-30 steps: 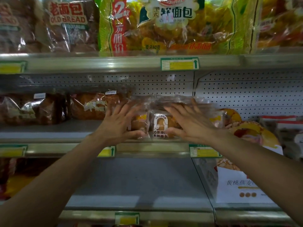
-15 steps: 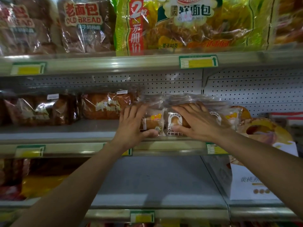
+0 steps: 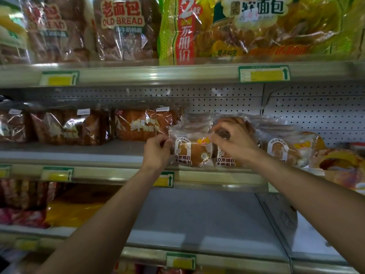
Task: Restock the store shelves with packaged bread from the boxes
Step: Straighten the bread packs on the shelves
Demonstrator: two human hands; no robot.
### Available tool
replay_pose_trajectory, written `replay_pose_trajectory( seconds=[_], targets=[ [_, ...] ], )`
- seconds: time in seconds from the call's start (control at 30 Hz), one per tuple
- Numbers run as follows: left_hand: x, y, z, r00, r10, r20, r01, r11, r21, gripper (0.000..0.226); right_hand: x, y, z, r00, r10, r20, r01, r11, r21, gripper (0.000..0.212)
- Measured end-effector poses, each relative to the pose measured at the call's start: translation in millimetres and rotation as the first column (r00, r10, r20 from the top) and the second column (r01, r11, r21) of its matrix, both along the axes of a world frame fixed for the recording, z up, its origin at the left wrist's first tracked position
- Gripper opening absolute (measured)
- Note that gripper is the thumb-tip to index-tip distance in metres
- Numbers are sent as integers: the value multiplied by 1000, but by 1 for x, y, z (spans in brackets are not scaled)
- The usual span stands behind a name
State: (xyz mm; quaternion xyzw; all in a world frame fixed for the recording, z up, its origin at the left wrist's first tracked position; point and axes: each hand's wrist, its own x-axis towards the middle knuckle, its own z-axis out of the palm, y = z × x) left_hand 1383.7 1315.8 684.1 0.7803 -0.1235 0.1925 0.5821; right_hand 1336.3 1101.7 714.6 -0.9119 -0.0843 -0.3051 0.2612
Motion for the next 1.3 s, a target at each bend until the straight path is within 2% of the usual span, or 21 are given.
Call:
replay_pose_trajectory(
  seconds=[0.13, 0.2, 0.37, 0.4, 0.5, 0.57, 0.63, 0.7, 0.77, 0.83, 1.0, 1.17, 1.3],
  targets=[
    [1, -2, -1, 999, 38, 14, -39, 999, 23, 24, 1, 2, 5, 999, -31, -13, 29, 994, -102, 10],
    [1, -2, -4, 995, 73, 69, -77, 995, 59, 26, 1, 3, 9, 998, -61, -26, 56, 986, -154, 14],
    [-4, -3, -8, 977, 107, 187, -136, 979, 151, 23, 6, 9, 6, 979, -181, 92, 202, 919, -339, 5],
    [-4, -2, -8, 976, 108, 192, -142, 975, 173, 23, 6, 9, 5, 976, -182, 118, 213, 903, -374, 11],
    [-4, 4, -9, 988, 51, 148, -77, 981, 176, 20, 5, 5, 3, 987, -103, 127, 142, 923, -358, 9],
    [-13, 10, -10, 994, -59, 94, 48, 992, 115, 17, 4, 2, 2, 994, -48, 101, 79, 941, -330, 7],
    [-21, 14, -13, 982, -186, 4, 185, 978, 91, 52, 1, 0, 0, 995, -20, 103, 55, 937, -344, 18],
    [-23, 16, -15, 981, -191, -20, 192, 970, 148, 79, -5, 0, 1, 996, -2, 84, 34, 927, -373, 43],
    [-20, 13, -16, 991, -135, -11, 134, 969, 209, 95, -10, 0, 1, 999, -29, 36, 42, 879, -474, 68],
    [-21, 8, -14, 996, -88, -8, 87, 969, 231, 99, -9, 2, -1, 996, -88, 28, 87, 802, -591, 78],
    [-22, 3, -10, 997, -74, -7, 73, 956, 285, 100, -11, 8, 2, 993, -111, -44, 67, 821, -568, 76],
    [-33, 2, -5, 997, -81, 7, 78, 978, 193, 95, -16, 7, 3, 995, -88, -36, 56, 848, -527, 74],
    [-40, 0, -3, 1000, 8, 29, -11, 993, 114, 87, -22, 7, 3, 998, -50, 26, 57, 863, -502, 68]
  ],
)
